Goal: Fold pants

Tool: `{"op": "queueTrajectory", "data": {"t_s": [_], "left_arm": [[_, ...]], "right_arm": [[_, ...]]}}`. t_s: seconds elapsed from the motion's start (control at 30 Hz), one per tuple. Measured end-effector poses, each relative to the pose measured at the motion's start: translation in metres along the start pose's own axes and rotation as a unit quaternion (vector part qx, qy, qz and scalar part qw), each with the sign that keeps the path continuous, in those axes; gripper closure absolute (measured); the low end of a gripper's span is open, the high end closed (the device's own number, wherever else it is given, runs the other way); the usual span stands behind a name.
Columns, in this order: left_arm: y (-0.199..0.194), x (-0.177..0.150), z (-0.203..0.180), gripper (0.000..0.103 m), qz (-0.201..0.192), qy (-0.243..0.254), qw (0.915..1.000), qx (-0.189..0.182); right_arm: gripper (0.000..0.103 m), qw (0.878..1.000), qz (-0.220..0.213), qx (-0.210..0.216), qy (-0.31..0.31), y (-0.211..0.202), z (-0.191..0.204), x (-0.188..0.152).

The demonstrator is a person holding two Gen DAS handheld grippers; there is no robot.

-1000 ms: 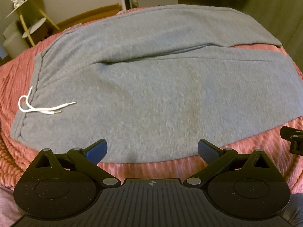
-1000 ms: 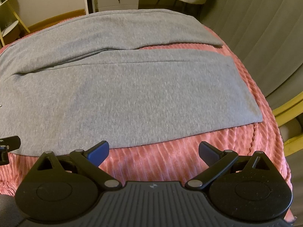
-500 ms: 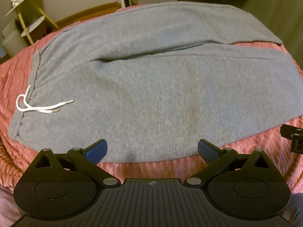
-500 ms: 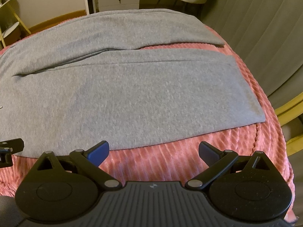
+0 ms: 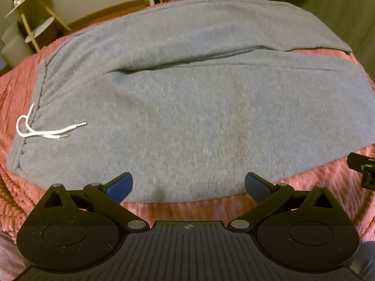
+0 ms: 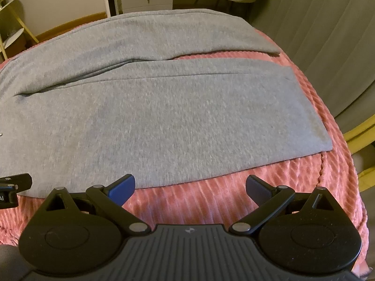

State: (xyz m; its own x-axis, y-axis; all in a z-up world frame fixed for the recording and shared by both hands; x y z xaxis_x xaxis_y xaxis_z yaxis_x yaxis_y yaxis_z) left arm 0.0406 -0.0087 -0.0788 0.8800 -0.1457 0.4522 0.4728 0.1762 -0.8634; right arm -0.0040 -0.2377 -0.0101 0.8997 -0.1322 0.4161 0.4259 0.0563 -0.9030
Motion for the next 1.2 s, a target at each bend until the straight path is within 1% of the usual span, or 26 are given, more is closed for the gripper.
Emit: {"op": "queueTrajectory", "data": {"t_s": [0.13,0.2,0.3,0.67,0.83,1.03,1.1,1.17,1.2], "left_arm": [[0.004,0.003,-0.003,0.000,0.000,-0.002,1.0000,-0.002],[0.005,0.005,-0.004,0.000,-0.008,-0.007,0.9999,-0.007],[0.007,0.007,-0.004,0.000,-0.009,-0.010,0.9999,-0.010],[0.017,0.012,-0.013,0.000,0.011,-0.008,0.9998,-0.017],[0.022,0.012,-0.018,0.000,0.022,-0.009,0.9995,-0.022],[0.024,0.015,-0.022,0.000,0.024,-0.014,0.9993,-0.027],[0.022,0.018,-0.021,0.000,0.018,-0.024,0.9991,-0.031],[0.020,0.023,-0.016,0.000,0.010,-0.046,0.9983,-0.034],[0.017,0.028,-0.013,0.000,0.006,-0.063,0.9973,-0.038]], "right_arm": [[0.002,1.000,-0.002,0.004,0.004,0.004,-0.001,0.001],[0.002,1.000,-0.004,0.005,0.007,0.006,-0.003,0.002],[0.002,1.000,-0.002,0.007,0.008,0.010,-0.004,0.003],[0.002,1.000,0.003,0.022,0.016,0.022,-0.011,0.006],[0.002,0.999,0.007,0.020,0.024,0.029,-0.016,0.005],[0.002,0.999,0.005,0.022,0.028,0.032,-0.022,0.005],[0.002,0.998,0.007,0.043,0.043,0.035,-0.027,0.006],[0.002,0.991,0.021,0.110,0.079,0.042,-0.033,0.009],[0.002,0.982,0.028,0.151,0.108,0.047,-0.037,0.011]]}}
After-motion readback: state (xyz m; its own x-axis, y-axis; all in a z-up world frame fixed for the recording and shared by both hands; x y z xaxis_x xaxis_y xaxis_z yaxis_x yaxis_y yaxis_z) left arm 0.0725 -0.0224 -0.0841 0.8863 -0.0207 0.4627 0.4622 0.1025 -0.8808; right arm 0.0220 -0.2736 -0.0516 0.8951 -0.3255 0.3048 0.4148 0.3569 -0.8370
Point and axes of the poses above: each gripper's, at about its wrist camera, not at the fingertips, and y roughly the way its jaws point, z to its left, x to its top, the point moved 7 cm from there along y, roughly the way its jaws point, and after that the axes turned 11 degrees about x, right-handed, at the moved point
